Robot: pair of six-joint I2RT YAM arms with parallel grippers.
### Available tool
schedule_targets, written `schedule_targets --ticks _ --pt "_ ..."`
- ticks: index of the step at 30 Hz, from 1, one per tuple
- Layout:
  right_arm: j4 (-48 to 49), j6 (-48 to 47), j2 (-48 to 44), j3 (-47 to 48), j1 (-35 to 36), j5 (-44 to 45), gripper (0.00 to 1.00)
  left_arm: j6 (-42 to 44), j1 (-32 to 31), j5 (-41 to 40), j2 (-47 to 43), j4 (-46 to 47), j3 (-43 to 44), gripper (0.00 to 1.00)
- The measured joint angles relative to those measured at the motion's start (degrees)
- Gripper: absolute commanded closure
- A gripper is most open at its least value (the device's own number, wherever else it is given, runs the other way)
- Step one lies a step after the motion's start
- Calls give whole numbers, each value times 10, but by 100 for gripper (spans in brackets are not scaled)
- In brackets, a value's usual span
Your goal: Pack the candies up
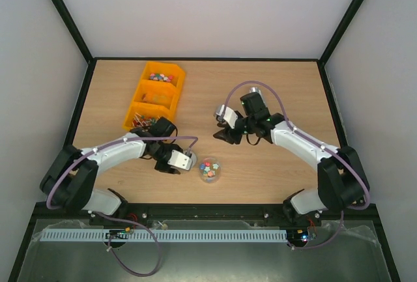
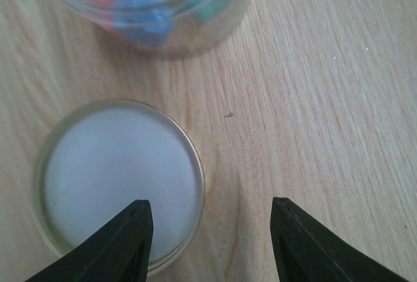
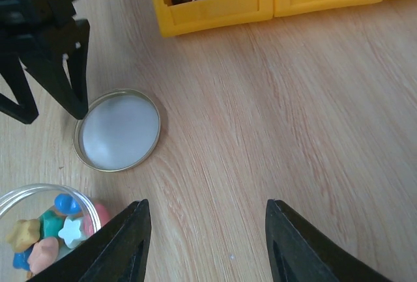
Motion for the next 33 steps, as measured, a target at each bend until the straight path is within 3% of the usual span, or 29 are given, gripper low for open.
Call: schedule_targets --ticks 4,12,21,28,33 --pt "-5 0 -35 -15 -4 -1 51 2 -13 -18 29 23 -17 60" --pt "-14 -1 -88 -43 -4 -1 50 3 -24 -47 53 45 -24 97" --pt "-12 -25 -130 -69 -4 -10 47 -5 -4 -11 2 -54 2 98" --pt "-1 -70 -139 -76 4 -32 47 -26 28 71 -10 -170 107 98" --pt "40 -105 -166 -99 47 -33 47 -61 35 148 -10 -221 175 98"
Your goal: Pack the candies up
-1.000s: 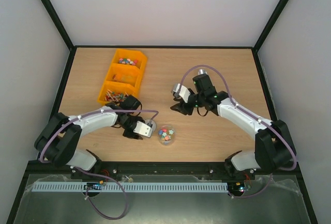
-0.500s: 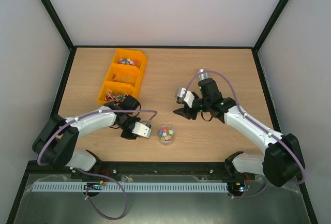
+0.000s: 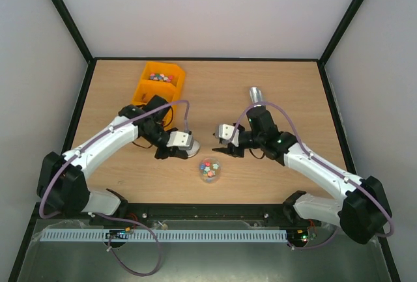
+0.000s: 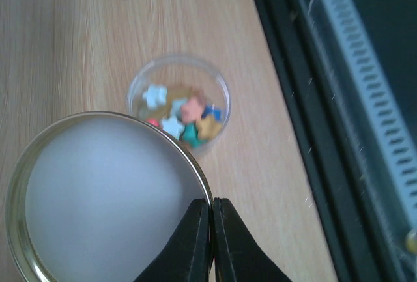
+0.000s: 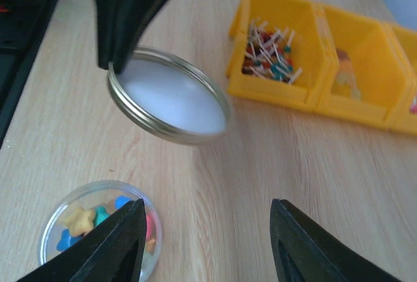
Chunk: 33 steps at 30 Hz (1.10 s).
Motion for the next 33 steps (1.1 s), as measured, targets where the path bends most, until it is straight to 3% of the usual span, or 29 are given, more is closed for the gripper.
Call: schedule_targets --ticks 14,22,33 --pt "87 -122 -35 -51 79 32 51 -56 -5 138 56 -75 91 98" --pt "115 -158 -35 -51 90 50 66 -38 -12 152 97 -121 121 98" --pt "113 -213 -35 -61 93 48 78 -34 -11 157 126 -141 145 98"
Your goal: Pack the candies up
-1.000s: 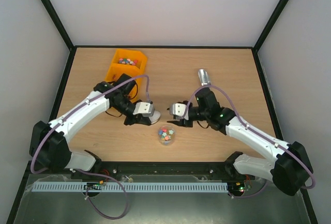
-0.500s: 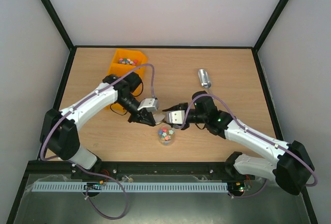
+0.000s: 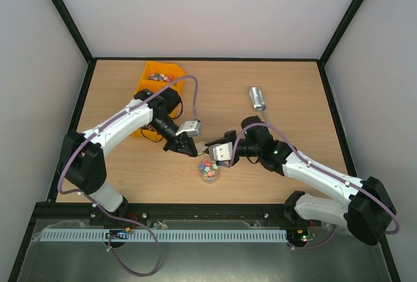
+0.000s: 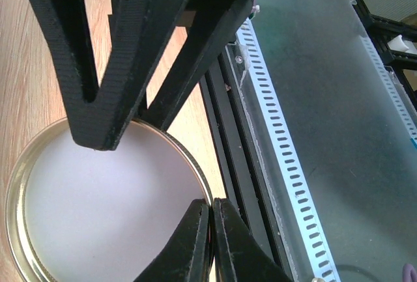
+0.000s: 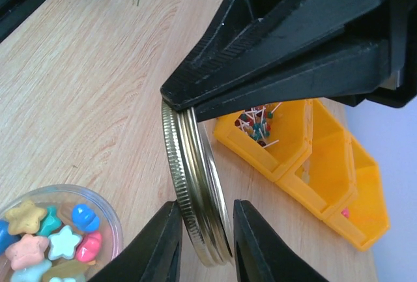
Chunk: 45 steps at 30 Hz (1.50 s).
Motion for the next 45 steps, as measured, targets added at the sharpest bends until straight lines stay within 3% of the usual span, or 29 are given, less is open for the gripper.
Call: schedule_targets --ticks 5,10,18,20,21,27,34,40,45 --pt "0 -6 4 0 0 2 88 -2 0 -1 6 -6 7 94" --pt "-29 44 18 15 1 5 99 -27 13 -3 6 10 11 79" --pt "-115 191 31 69 -13 -18 99 -151 49 -25 -53 150 -17 33" --pt "-130 235 30 74 -20 -32 99 -201 59 -47 -93 221 -49 3" --pt "-137 257 30 78 -26 -41 99 -219 60 -59 -112 251 -65 1" --pt "-168 384 53 126 -79 -118 99 -331 76 -157 -238 417 -159 0" --pt "-188 505 144 151 -118 -245 98 -397 76 -227 -271 470 -189 1" --pt "-180 579 165 134 -121 -314 98 -340 72 -247 -334 417 -240 0" --pt "-181 614 205 130 -121 -345 98 -277 21 -274 -365 395 -308 0"
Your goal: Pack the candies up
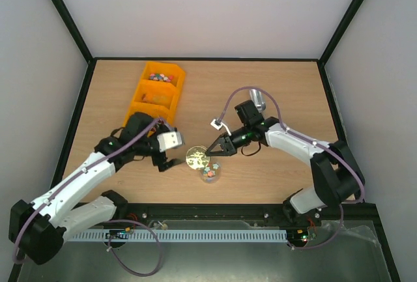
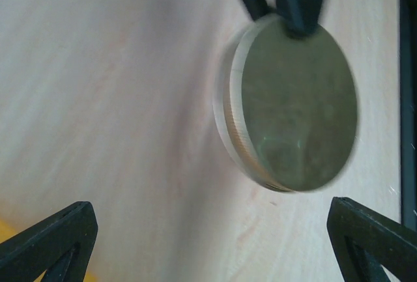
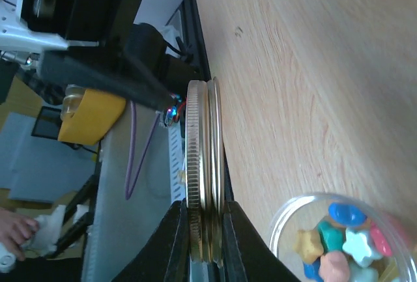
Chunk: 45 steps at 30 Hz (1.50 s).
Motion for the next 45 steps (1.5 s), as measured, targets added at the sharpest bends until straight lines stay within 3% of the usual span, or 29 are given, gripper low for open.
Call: schedule_targets --ticks 10,17,32,45 --pt "-31 28 47 -18 0 -6 96 54 -106 -30 11 35 -79 4" --pt "-33 33 47 -46 -2 -2 94 29 -172 -61 46 97 -115 11" --pt "-68 4 55 -37 -23 10 89 -30 -210 -99 135 192 -118 28" --pt "-78 -4 55 -24 -29 58 79 -49 -212 -104 146 209 -113 34"
